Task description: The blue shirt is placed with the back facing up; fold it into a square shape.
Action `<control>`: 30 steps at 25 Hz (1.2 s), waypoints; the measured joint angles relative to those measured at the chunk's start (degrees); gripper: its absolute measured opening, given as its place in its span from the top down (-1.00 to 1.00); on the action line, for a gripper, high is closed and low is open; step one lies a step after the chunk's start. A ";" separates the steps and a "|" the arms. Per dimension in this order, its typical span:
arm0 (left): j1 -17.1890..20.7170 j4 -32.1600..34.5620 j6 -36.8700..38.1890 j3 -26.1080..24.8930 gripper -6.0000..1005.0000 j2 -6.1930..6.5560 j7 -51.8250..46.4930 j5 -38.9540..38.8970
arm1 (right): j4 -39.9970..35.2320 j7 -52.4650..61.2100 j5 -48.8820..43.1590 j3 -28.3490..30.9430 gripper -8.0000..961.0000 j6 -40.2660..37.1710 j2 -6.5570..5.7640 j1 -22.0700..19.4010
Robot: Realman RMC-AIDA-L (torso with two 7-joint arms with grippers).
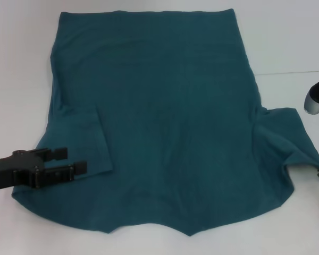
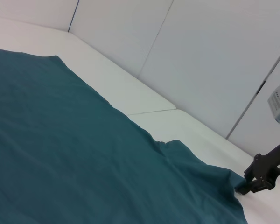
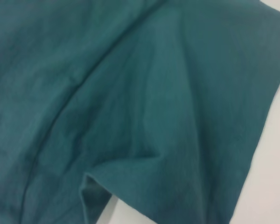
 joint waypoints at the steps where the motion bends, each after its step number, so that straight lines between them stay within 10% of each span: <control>1: 0.03 0.00 0.00 0.01 -0.71 -0.01 0.00 -0.06 | 0.00 0.00 0.00 0.04 0.24 0.17 0.01 -0.02; 10: 0.17 -0.09 0.16 -0.09 -0.71 -0.06 0.00 -0.29 | -0.70 1.14 0.00 -0.03 0.96 3.32 0.04 -0.51; 30: 0.46 -0.34 -0.72 -0.56 -0.71 -0.06 0.00 -0.35 | -24.83 -7.67 -0.10 -7.29 0.96 3.86 4.89 -3.00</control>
